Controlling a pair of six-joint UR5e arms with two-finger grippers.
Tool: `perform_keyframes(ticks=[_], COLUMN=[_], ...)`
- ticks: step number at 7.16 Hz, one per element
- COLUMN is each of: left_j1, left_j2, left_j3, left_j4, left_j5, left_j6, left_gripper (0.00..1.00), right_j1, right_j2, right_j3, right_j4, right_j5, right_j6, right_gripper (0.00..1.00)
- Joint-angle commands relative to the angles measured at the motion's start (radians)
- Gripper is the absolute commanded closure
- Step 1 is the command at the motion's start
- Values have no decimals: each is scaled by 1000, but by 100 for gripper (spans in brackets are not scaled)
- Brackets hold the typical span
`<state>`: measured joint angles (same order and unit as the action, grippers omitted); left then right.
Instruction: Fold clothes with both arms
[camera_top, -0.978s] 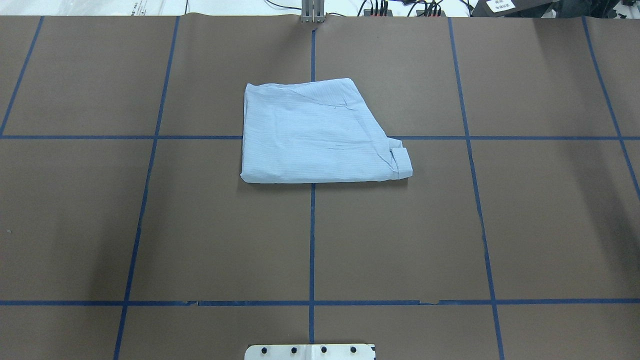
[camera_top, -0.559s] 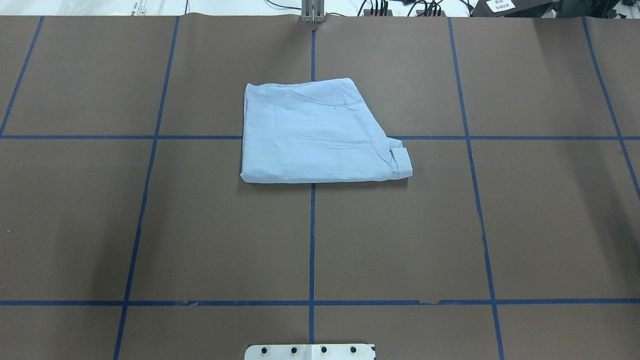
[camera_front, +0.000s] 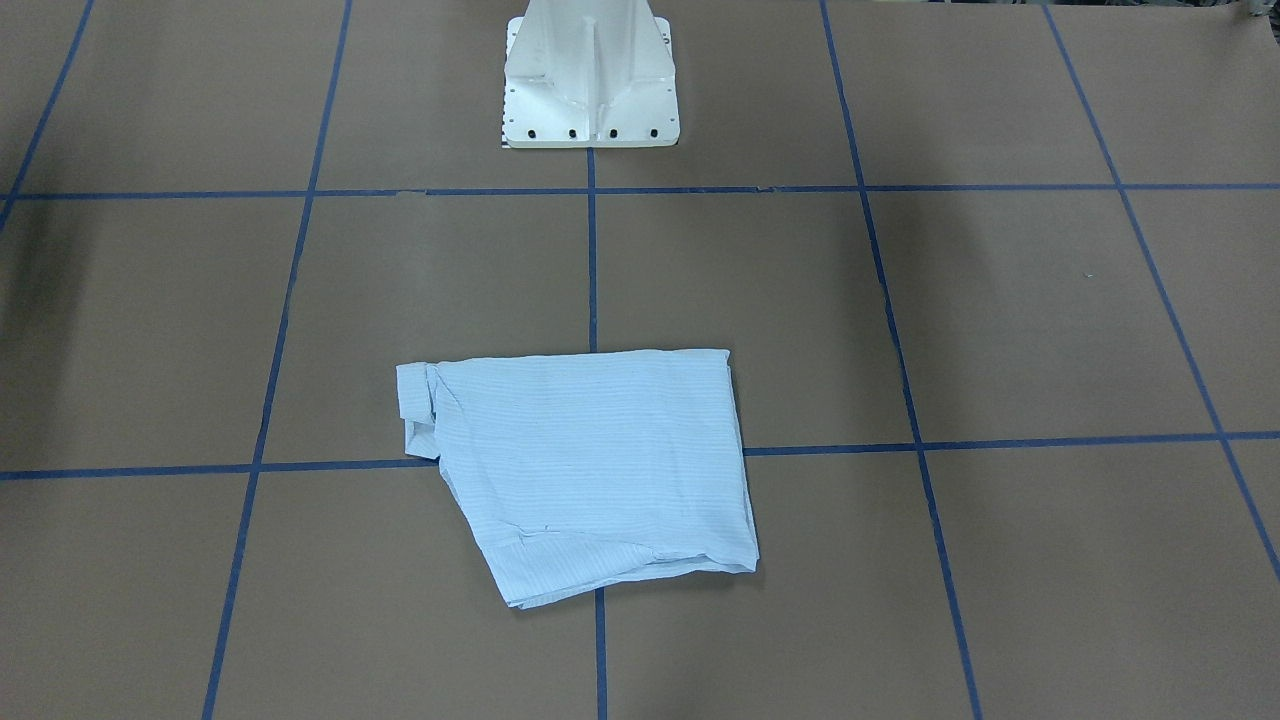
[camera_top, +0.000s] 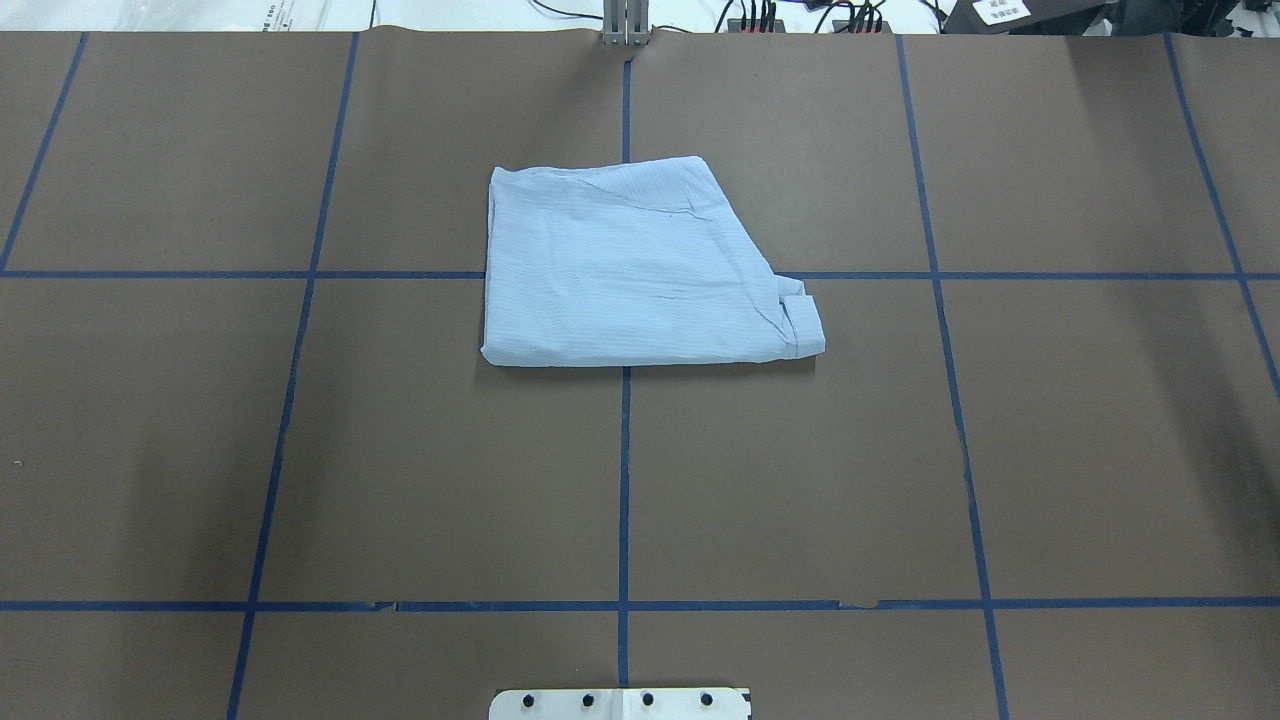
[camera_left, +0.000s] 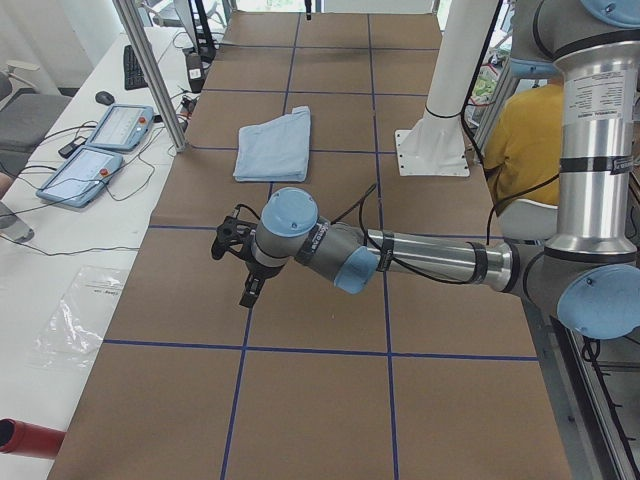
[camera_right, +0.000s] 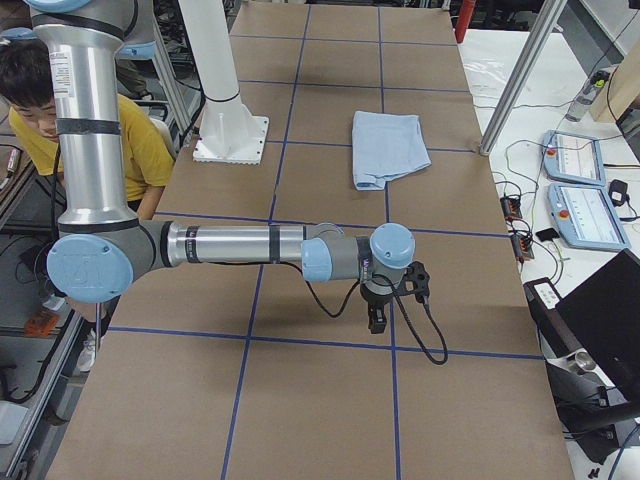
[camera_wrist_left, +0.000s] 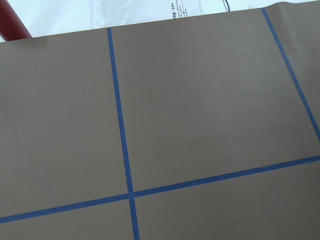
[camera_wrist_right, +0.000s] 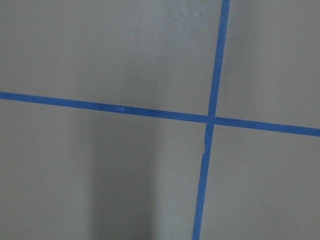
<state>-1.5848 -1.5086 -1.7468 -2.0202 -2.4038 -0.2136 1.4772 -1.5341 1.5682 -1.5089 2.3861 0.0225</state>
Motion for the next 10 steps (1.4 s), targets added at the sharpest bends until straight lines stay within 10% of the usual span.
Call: perform_keyframes(ticks=[1,10], left_j1=[0,16], left_j2=[1,-4], left_j3=[-3,-14], left_j4=[0,2], left_j5=[-3,-3], left_j6=[-1,0], left_gripper=[0,0], right_j1=[0,-2], right_j2=[14,14], right_j3=[-11,-22], right_j4=[1,1], right_j5=[2,16], right_j6=[-1,-3], right_gripper=[0,0])
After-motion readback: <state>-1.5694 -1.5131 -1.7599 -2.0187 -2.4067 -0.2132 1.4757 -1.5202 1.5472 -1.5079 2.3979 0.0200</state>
